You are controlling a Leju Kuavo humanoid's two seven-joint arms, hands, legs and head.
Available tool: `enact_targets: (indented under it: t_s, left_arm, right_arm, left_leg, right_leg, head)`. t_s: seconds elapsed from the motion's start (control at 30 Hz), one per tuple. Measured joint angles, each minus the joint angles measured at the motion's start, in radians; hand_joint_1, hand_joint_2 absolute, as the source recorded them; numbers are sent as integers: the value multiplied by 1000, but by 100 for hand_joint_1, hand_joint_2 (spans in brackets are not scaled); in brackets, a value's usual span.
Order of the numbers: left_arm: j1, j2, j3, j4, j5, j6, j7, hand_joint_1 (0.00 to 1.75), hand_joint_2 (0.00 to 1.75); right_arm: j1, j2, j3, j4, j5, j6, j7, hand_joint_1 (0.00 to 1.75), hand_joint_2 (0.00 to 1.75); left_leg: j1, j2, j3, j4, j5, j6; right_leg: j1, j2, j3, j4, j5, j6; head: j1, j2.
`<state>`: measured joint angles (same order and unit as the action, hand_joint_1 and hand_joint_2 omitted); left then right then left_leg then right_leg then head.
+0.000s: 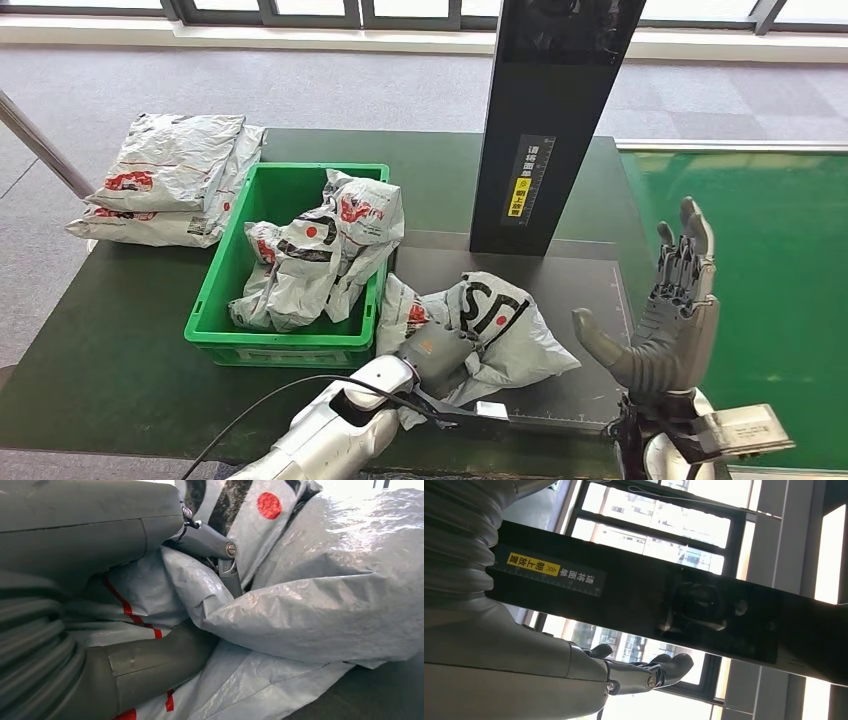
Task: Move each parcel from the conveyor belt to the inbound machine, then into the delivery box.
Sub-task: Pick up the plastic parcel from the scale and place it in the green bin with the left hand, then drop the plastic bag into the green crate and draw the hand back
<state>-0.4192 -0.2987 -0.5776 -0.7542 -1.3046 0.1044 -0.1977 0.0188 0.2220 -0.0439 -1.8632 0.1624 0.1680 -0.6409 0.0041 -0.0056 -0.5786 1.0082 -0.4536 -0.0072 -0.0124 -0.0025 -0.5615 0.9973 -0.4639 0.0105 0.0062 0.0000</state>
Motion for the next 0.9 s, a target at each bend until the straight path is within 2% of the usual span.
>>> enact_targets:
  t_s: [0.13,0.23,0.4,0.47,0.6,0.73,0.8,0.9]
  left_arm:
    - [16,8,0,-30,1,21,-4,175,175]
    - [55,26,0,-103,-10,100,3,175,175]
    - [133,81,20,-375,-22,272,18,175,175]
    - [154,99,35,-485,1,328,8,175,175]
    - [204,130,68,-685,71,512,-35,175,175]
    - [231,151,88,-813,103,560,-60,175,175]
    - [249,147,109,-863,133,575,-122,175,175]
    - [274,109,181,-948,212,590,-291,175,175]
  right_arm:
    - [7,0,0,0,-5,8,-3,0,175]
    - [22,0,0,-4,-9,17,-9,0,175]
    - [46,0,0,-27,-17,37,-14,0,175]
    - [50,1,0,-33,-19,40,-14,0,175]
    - [58,1,0,-39,-23,36,-14,0,175]
    - [64,1,0,-41,-27,29,-14,0,175]
    - [65,2,0,-43,-29,24,-15,0,175]
    - [68,2,0,-43,-40,8,-19,0,175]
  left_leg:
    - [0,0,0,0,0,0]
    - [0,0,-2,0,0,0]
    - [0,1,-6,0,0,-1]
    - [0,1,-6,0,0,-1]
    - [0,1,-7,0,0,-1]
    - [0,1,-8,0,0,-1]
    - [0,1,-8,0,0,-1]
    - [0,1,-8,0,0,-1]
  right_leg:
    - [0,0,0,0,0,0]
    - [0,1,-2,0,0,0]
    - [0,2,-8,1,0,-1]
    - [0,2,-8,1,0,-1]
    - [0,2,-9,1,0,-1]
    - [0,1,-9,1,-1,-1]
    - [0,2,-9,1,-1,-1]
    - [0,2,-9,1,-1,-1]
  head:
    - [0,0]
    - [0,0]
    - [0,0]
    - [0,0]
    - [0,0]
    - [0,0]
    - [0,0]
    - [0,0]
